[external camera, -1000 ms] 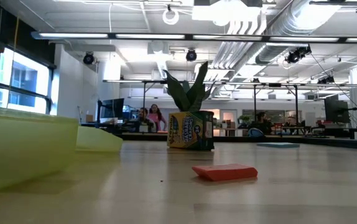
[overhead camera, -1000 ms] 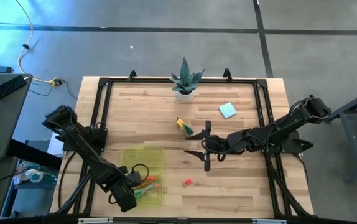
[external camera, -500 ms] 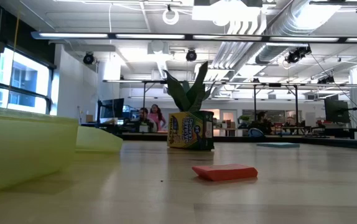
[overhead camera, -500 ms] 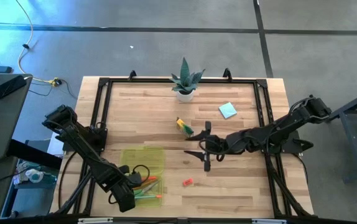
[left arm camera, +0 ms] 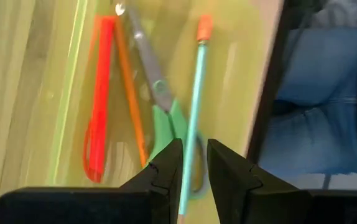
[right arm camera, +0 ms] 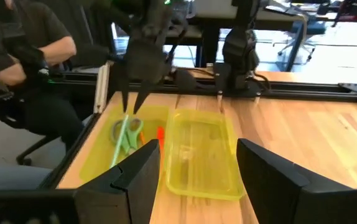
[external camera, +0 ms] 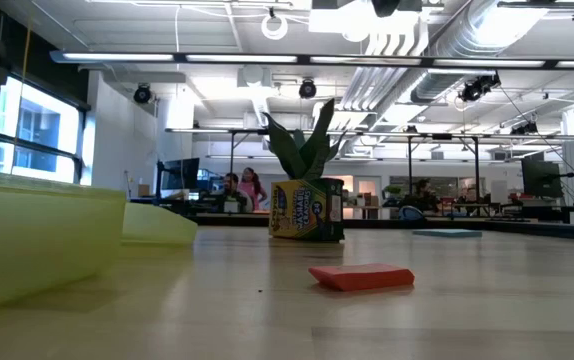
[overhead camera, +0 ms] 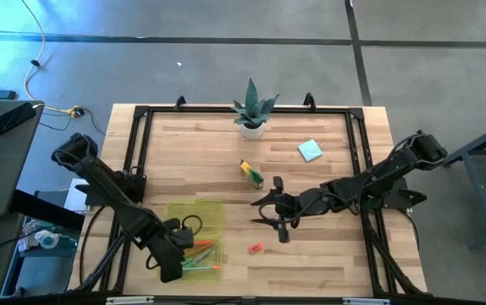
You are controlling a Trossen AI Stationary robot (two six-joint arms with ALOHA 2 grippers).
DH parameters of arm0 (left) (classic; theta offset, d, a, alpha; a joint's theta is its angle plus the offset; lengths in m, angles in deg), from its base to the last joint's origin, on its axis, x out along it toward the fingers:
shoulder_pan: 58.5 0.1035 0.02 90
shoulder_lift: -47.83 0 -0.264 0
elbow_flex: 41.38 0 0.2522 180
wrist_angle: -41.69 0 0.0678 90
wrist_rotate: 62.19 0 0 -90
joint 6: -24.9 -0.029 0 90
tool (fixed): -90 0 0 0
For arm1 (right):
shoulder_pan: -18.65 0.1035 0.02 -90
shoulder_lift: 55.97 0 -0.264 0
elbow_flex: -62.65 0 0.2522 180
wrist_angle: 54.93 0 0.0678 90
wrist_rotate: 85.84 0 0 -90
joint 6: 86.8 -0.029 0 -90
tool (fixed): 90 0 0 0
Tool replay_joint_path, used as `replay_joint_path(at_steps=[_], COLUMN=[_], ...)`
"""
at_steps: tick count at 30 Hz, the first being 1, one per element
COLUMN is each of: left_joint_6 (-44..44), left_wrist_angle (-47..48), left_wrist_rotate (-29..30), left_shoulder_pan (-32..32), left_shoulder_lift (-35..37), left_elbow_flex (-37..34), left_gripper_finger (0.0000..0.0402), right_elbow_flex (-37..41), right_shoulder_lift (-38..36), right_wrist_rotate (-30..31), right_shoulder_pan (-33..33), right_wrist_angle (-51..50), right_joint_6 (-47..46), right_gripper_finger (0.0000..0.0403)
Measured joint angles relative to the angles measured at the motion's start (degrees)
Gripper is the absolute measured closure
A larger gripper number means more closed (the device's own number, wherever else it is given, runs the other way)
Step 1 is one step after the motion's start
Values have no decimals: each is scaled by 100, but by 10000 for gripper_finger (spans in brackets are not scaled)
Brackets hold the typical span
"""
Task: Pack school essentials
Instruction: Put the orange eraser into the yellow supply box
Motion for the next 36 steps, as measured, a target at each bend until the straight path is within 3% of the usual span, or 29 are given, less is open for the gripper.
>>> replay_joint_path(at_steps=[6,15,20,36], left_joint_6=[-561,-1072,-1023,-415], left_wrist_angle=[216,1155,1169,1027], left_wrist_rotate=[324,1579,2033,1766], left_shoulder_pan=[164,486,596,1001], left_shoulder_lift=[647,1502,1843,2129], left_elbow_flex=[2,-33,-325,-907], left_gripper_finger=[339,339,339,339], right_elbow_flex=[-3,-1299,-1844,-2885], right_shoulder_lift=[0,110,477,2029], right_wrist_rotate=[-50,-48,-98,-1389], right_shoulder_pan=[0,0,-2,8], right_wrist_angle=[-31,-2304,-3411,-4589], right_joint_6=[17,66,9,-374], right_gripper_finger=[199,199,198,199])
